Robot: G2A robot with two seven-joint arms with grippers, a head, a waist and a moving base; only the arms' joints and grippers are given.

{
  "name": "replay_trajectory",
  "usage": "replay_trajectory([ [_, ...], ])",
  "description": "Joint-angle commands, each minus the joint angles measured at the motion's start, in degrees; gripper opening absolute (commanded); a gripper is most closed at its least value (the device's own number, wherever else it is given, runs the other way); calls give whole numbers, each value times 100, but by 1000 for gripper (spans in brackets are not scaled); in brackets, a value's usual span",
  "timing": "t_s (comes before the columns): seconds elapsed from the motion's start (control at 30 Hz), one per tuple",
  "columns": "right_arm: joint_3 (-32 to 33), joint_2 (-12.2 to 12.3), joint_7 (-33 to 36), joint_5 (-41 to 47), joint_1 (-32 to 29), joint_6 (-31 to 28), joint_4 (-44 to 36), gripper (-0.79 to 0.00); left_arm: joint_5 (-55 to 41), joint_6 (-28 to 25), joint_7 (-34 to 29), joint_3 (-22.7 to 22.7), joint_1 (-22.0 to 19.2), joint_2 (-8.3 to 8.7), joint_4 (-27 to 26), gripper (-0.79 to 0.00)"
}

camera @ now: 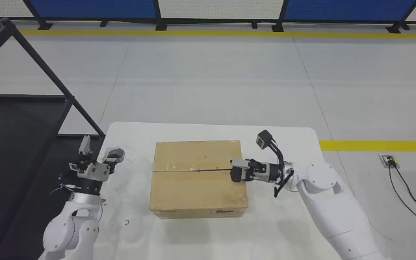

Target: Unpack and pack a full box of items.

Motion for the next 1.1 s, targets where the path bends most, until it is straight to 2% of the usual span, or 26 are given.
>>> replay_trajectory([
  [0.0, 1, 5, -8, 5, -8, 3, -12, 0, 16, -4, 19, -11, 19, -3, -104, 0],
  [0.47, -69, -14, -491, 62, 85, 315, 69, 0, 437, -181, 163, -70, 335, -31, -955, 0],
  [0.8, -161, -28, -413, 98, 184, 273, 241, 0, 895, -172, 386, 102, 252, -63, -1367, 0],
  [1.07, -178, -25, -365, 137, 216, 234, 330, 0, 1117, -197, 510, 223, 268, -94, -1504, 0],
])
